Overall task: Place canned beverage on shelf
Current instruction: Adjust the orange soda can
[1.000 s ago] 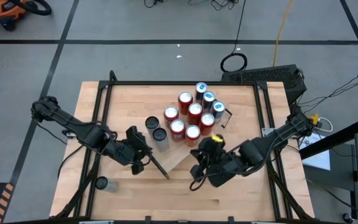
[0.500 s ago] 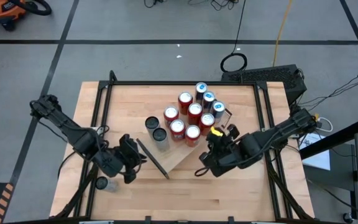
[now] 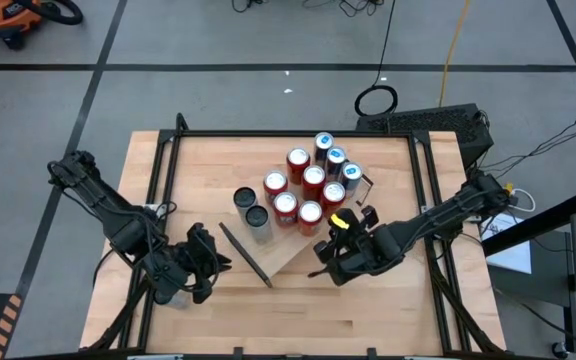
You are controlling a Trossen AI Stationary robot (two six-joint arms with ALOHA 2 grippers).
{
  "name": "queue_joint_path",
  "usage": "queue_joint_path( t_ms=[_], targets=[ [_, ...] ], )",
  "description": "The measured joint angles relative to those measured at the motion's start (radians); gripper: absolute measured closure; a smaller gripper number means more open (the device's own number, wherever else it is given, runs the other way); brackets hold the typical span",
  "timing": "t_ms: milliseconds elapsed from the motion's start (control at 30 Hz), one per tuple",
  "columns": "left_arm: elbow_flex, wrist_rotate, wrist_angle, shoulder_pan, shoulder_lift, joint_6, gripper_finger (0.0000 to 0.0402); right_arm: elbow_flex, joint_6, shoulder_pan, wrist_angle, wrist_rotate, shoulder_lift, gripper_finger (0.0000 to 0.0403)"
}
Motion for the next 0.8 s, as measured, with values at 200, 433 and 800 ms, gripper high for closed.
queue_joint_path(
  t_ms=[200, 433, 800],
  targets=[
    [0.000, 0.006, 0.002, -0.021, 0.000, -0.029, 0.0340, -0.010, -0.058, -0.030, 0.071, -0.001, 0.000, 0.0403],
    [0.000, 0.006, -0.001, -0.040, 0.000, -0.051, 0.0340, -0.010, -0.108, -0.055, 0.081, -0.001, 0.000, 0.0403],
    [0.000, 0.004, -0.046, -0.041, 0.001, -0.051, 0.0340, -0.011, -0.182, -0.055, 0.174, -0.006, 0.000, 0.0403]
  ],
)
